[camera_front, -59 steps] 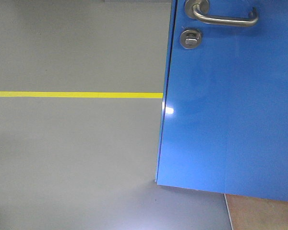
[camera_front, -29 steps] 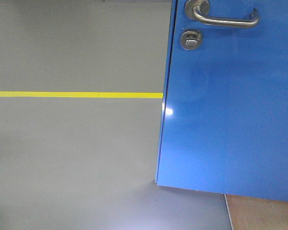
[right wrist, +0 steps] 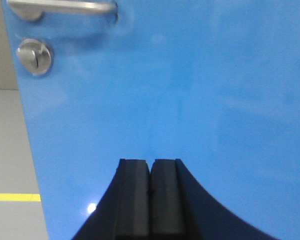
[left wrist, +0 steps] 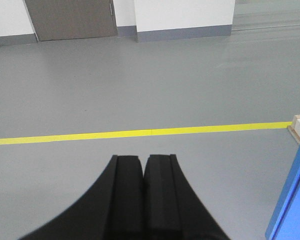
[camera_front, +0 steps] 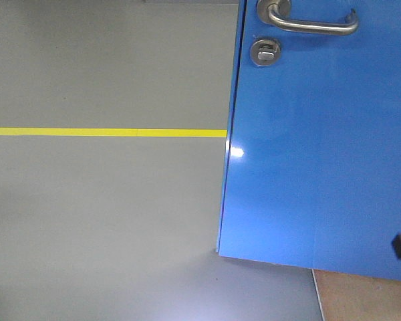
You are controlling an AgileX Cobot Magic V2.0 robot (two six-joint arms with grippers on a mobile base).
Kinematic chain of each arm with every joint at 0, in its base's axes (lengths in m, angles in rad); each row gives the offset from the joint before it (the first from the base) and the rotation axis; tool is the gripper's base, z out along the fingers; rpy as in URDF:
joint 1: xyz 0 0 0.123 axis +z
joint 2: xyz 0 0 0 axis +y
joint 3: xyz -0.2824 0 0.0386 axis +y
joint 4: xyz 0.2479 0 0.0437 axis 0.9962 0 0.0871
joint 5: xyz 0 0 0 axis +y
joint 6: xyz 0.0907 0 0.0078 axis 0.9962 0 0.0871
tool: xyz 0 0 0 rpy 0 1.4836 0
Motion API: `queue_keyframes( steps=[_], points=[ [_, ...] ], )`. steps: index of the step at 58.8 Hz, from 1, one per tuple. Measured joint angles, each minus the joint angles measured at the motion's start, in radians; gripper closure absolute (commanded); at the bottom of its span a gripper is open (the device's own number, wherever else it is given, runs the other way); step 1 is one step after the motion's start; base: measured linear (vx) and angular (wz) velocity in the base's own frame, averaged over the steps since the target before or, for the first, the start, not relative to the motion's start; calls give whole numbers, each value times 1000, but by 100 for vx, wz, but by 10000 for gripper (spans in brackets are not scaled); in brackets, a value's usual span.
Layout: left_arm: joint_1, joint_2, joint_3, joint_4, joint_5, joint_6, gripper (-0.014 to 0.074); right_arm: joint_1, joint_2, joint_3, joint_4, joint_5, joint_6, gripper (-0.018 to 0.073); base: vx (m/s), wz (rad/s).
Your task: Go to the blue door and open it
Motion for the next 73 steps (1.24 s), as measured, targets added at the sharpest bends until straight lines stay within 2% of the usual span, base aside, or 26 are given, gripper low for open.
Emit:
queue_keyframes(
  steps=[16,28,40,73],
  points=[
    [0,0,0,0,0,0,526,0,-292,19,-2,158,-31,554,0,0],
    [0,0,0,0,0,0,526,0,-309,20,-2,354,4,554,0,0],
    [0,0,0,0,0,0,526,0,-309,20,-2,463,17,554,0,0],
    [0,0,0,0,0,0,526,0,-309,20,-2,481,18,554,0,0]
  ],
)
